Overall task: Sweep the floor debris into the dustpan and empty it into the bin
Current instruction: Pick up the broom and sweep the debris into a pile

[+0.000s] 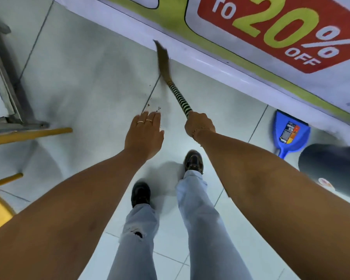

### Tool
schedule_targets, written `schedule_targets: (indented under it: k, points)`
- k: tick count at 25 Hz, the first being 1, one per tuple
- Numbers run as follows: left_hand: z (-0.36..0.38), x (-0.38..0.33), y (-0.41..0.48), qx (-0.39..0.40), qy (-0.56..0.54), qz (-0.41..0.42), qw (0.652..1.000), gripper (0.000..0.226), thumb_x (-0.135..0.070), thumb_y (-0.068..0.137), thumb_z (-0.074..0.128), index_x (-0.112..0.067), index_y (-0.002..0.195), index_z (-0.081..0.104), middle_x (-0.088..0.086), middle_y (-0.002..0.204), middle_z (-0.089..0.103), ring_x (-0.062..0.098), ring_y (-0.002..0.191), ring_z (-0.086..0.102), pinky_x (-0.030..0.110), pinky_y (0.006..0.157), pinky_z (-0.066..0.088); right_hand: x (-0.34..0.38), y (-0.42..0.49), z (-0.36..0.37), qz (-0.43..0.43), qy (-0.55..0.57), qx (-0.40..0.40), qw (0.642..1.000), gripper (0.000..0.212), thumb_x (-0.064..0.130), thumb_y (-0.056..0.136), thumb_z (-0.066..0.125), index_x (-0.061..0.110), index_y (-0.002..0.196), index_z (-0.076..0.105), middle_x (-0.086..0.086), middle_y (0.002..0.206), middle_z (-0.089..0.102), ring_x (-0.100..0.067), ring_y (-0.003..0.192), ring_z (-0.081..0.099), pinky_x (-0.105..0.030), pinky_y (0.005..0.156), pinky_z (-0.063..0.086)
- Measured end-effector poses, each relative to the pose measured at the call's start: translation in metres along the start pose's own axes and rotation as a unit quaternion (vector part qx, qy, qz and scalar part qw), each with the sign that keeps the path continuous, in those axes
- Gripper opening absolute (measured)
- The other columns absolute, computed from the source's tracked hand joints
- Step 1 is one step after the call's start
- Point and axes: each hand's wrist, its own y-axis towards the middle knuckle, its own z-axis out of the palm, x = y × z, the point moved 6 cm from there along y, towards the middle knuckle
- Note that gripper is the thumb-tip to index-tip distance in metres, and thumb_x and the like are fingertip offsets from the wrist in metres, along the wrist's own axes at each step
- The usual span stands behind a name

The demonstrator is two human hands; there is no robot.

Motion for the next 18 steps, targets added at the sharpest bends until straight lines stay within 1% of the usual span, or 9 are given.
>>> schedule_targets:
  k: [2, 3, 7, 11, 15, 18]
  points:
    - [0.005, -0.015, 0.009, 0.013, -0.012, -0.025, 1.000, 0.057, -0.028, 0.095, 0.045, -0.002, 0.142, 0.027, 0.017, 0.147, 0.040, 0.032, 0.140, 0.031, 0.043, 0.117, 0.023, -0.018, 0.010, -0.011, -0.035, -0.072, 0.014, 0.997, 0.040, 0.017, 0.098, 0.034, 0.014, 0.136, 0.045, -0.013, 0.126, 0.056, -0.033, 0.112, 0.058, -0.036, 0.077, 0.046]
    - [0.007, -0.024, 0.012, 0.019, -0.018, -0.036, 0.999, 0.057, -0.028, 0.095, 0.044, -0.003, 0.142, 0.026, 0.017, 0.148, 0.039, 0.031, 0.141, 0.029, 0.043, 0.118, 0.022, -0.027, 0.014, -0.016, -0.050, -0.102, 0.017, 0.993, 0.042, 0.017, 0.098, 0.034, 0.016, 0.138, 0.044, -0.013, 0.125, 0.056, -0.033, 0.112, 0.058, -0.035, 0.074, 0.044]
    - [0.012, -0.059, 0.022, 0.048, -0.027, -0.047, 0.997, 0.057, -0.029, 0.095, 0.042, -0.004, 0.142, 0.025, 0.015, 0.149, 0.037, 0.031, 0.142, 0.027, 0.043, 0.119, 0.022, -0.056, 0.019, -0.033, -0.089, -0.179, 0.032, 0.979, 0.046, 0.013, 0.095, 0.035, 0.019, 0.141, 0.042, -0.012, 0.123, 0.058, -0.033, 0.111, 0.059, -0.035, 0.074, 0.043]
    - [0.005, -0.087, 0.029, 0.041, -0.025, -0.038, 0.998, 0.057, -0.029, 0.094, 0.044, -0.002, 0.141, 0.027, 0.017, 0.147, 0.039, 0.032, 0.141, 0.029, 0.044, 0.118, 0.023, -0.074, 0.013, -0.044, -0.124, -0.248, 0.027, 0.960, 0.046, 0.010, 0.096, 0.034, 0.017, 0.141, 0.043, -0.011, 0.124, 0.058, -0.032, 0.113, 0.058, -0.036, 0.078, 0.045]
    - [-0.002, -0.095, 0.027, 0.033, -0.022, -0.033, 0.999, 0.055, -0.027, 0.094, 0.045, -0.001, 0.140, 0.029, 0.017, 0.146, 0.041, 0.032, 0.139, 0.031, 0.043, 0.117, 0.023, -0.092, -0.002, -0.034, -0.150, -0.294, 0.038, 0.943, 0.044, 0.012, 0.097, 0.033, 0.017, 0.139, 0.044, -0.011, 0.124, 0.057, -0.031, 0.110, 0.060, -0.034, 0.071, 0.040]
    - [0.002, -0.096, 0.019, 0.038, -0.010, -0.028, 0.999, 0.055, -0.028, 0.093, 0.045, -0.001, 0.139, 0.030, 0.018, 0.145, 0.042, 0.032, 0.139, 0.032, 0.043, 0.117, 0.024, -0.112, -0.016, -0.023, -0.175, -0.296, 0.042, 0.938, 0.044, 0.014, 0.099, 0.030, 0.019, 0.142, 0.039, -0.013, 0.121, 0.056, -0.033, 0.104, 0.061, -0.035, 0.068, 0.040]
